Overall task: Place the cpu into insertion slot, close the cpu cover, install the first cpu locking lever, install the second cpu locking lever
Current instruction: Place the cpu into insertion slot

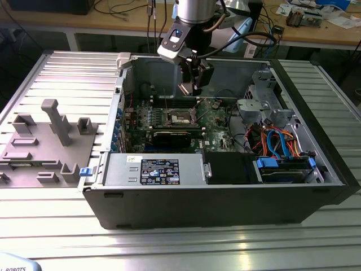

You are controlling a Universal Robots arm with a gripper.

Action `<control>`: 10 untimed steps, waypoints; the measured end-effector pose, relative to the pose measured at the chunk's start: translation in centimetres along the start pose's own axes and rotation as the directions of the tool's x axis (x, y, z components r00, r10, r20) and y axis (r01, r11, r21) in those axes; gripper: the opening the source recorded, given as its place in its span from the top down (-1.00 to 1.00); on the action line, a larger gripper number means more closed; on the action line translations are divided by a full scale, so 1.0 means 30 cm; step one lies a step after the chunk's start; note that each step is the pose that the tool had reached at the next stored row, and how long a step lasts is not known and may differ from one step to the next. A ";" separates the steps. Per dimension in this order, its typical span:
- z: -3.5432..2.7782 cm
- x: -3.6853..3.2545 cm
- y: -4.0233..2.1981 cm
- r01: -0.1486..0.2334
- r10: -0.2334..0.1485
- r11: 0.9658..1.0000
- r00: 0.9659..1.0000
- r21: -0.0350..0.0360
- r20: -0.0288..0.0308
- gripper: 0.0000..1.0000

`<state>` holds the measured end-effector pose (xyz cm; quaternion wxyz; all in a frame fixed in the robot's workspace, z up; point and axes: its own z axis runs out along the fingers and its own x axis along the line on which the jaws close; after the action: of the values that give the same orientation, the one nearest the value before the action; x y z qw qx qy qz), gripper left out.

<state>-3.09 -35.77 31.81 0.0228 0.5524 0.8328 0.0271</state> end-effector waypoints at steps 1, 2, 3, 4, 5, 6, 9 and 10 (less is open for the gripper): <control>0.000 0.000 0.000 -0.001 0.001 1.000 1.000 0.000 0.000 -0.08; 0.000 0.000 0.000 -0.002 0.002 1.000 1.000 0.000 0.000 -0.08; 0.001 0.000 0.000 -0.002 0.002 1.000 1.000 0.000 0.000 -0.08; 0.001 0.000 0.000 -0.004 0.004 1.000 1.000 0.000 0.000 -0.08; 0.001 0.000 0.000 -0.005 0.005 1.000 1.000 0.000 0.001 -0.08; 0.001 0.000 0.000 -0.006 0.006 1.000 1.000 0.000 0.001 -0.08; 0.002 0.000 0.000 -0.009 0.009 1.000 1.000 0.000 0.001 -0.08; 0.002 0.000 0.000 -0.010 0.010 1.000 1.000 0.000 0.001 -0.08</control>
<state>-3.09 -35.77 31.75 0.0231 0.5566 0.8300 0.0267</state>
